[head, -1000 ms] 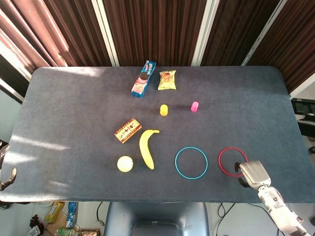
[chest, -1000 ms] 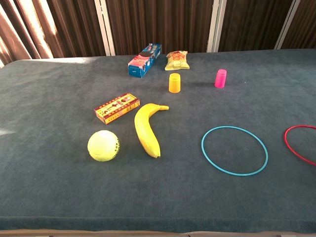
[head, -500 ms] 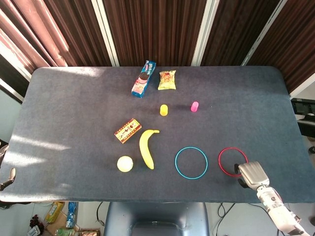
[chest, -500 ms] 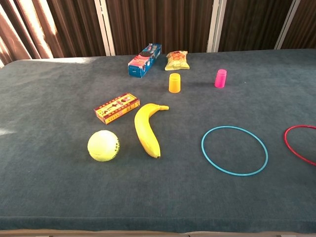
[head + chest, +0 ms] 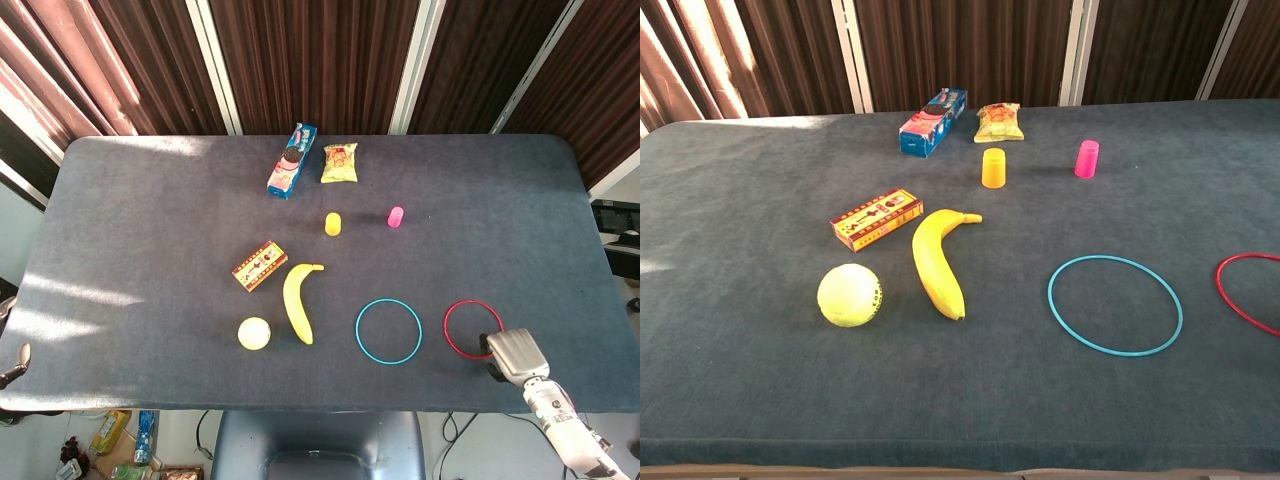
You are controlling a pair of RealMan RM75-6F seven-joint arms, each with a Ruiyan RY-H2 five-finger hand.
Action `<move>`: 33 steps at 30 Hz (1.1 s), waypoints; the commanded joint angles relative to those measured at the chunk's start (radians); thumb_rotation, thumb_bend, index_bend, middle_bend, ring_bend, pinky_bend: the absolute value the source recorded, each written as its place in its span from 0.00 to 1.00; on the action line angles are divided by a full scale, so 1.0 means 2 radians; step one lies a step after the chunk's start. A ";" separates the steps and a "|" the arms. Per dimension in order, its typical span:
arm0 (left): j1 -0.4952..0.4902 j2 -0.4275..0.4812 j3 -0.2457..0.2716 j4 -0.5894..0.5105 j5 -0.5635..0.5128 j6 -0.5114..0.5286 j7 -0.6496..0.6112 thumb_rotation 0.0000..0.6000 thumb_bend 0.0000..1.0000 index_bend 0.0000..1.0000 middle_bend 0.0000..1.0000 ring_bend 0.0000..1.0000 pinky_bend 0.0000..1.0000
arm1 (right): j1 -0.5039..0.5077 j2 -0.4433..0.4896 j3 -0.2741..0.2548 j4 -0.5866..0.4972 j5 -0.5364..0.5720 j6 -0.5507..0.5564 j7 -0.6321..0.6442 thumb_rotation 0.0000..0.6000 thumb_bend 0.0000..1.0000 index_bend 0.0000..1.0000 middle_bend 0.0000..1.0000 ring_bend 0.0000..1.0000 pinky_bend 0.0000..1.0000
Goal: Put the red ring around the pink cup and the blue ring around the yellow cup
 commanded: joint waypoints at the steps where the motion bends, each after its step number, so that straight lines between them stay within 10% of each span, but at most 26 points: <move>1: 0.000 0.000 0.000 0.000 -0.001 0.000 0.000 1.00 0.43 0.13 0.00 0.00 0.13 | 0.000 -0.002 -0.001 0.003 0.000 0.001 0.000 1.00 0.45 0.63 0.84 0.99 0.94; 23: 0.002 -0.001 0.000 0.004 -0.003 -0.006 -0.005 1.00 0.43 0.14 0.00 0.00 0.13 | -0.003 -0.012 0.000 0.020 0.005 0.012 -0.004 1.00 0.61 0.79 0.86 1.00 0.96; 33: 0.002 -0.002 0.000 0.005 -0.004 -0.008 -0.004 1.00 0.43 0.14 0.00 0.00 0.13 | 0.010 -0.003 0.044 0.003 -0.016 0.063 0.018 1.00 0.61 0.89 0.86 1.00 0.96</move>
